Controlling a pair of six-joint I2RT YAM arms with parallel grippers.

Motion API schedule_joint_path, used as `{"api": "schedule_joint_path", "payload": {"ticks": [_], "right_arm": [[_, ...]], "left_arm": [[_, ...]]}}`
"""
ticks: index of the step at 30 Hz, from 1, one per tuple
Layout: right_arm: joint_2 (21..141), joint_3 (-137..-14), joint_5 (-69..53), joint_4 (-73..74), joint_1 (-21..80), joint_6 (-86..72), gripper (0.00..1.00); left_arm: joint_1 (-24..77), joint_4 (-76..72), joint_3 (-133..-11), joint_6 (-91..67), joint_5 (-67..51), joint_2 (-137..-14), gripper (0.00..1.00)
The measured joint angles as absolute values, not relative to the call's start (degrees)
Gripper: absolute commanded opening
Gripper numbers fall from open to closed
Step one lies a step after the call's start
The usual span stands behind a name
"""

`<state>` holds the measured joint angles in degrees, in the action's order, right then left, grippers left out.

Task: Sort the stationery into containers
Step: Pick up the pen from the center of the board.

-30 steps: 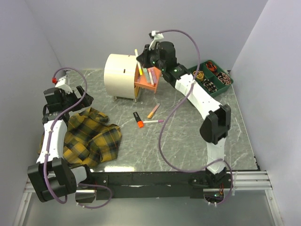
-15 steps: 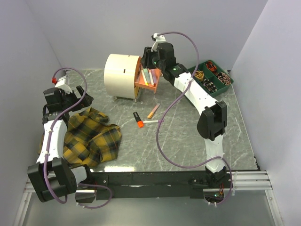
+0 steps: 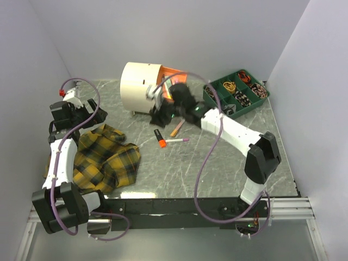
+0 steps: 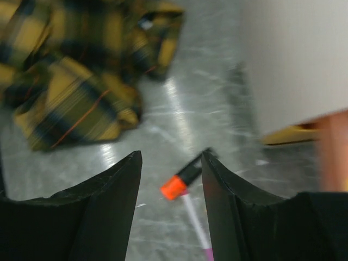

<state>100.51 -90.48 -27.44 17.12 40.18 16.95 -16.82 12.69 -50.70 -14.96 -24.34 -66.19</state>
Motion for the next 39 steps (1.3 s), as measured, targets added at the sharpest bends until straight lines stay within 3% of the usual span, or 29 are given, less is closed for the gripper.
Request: {"api": "schedule_joint_path", "payload": {"ticks": [4, 5, 8, 12, 22, 33, 36, 39], "right_arm": [[99.98, -83.55, -25.26, 17.61, 47.07, 17.17, 0.63], [100.73, -82.87, -24.16, 17.96, 48.27, 15.94, 0.71], [105.65, -84.49, -19.2, 18.87, 49.87, 10.02, 0.76], [112.03, -86.04, -11.7, 18.26, 49.91, 2.83, 0.77], [119.09, -88.92, 3.99, 18.87, 49.91, -7.29, 0.72], [121.82, -88.92, 6.85, 18.02, 49.91, -8.03, 0.69], [122.96, -88.66, 6.87, 17.63, 49.91, -8.01, 0.66], [122.96, -88.42, 6.92, 17.06, 49.91, -8.12, 0.51]], "left_arm": [[-16.84, 12.47, -50.22, -14.96, -24.32, -65.8, 1.0], [-16.84, 12.32, -50.02, -14.96, -24.34, -65.69, 0.99], [-16.84, 12.23, -49.71, -14.96, -24.32, -65.45, 1.0], [-16.84, 12.23, -49.56, -14.94, -24.29, -64.95, 0.99], [-16.86, 12.32, -49.08, -14.79, -23.99, -63.02, 0.99], [-16.91, 12.34, -48.73, -14.76, -23.7, -62.72, 0.99], [-16.95, 12.34, -48.73, -14.74, -23.66, -62.72, 0.99], [-17.06, 12.34, -48.69, -14.74, -23.66, -62.72, 0.99]]}}
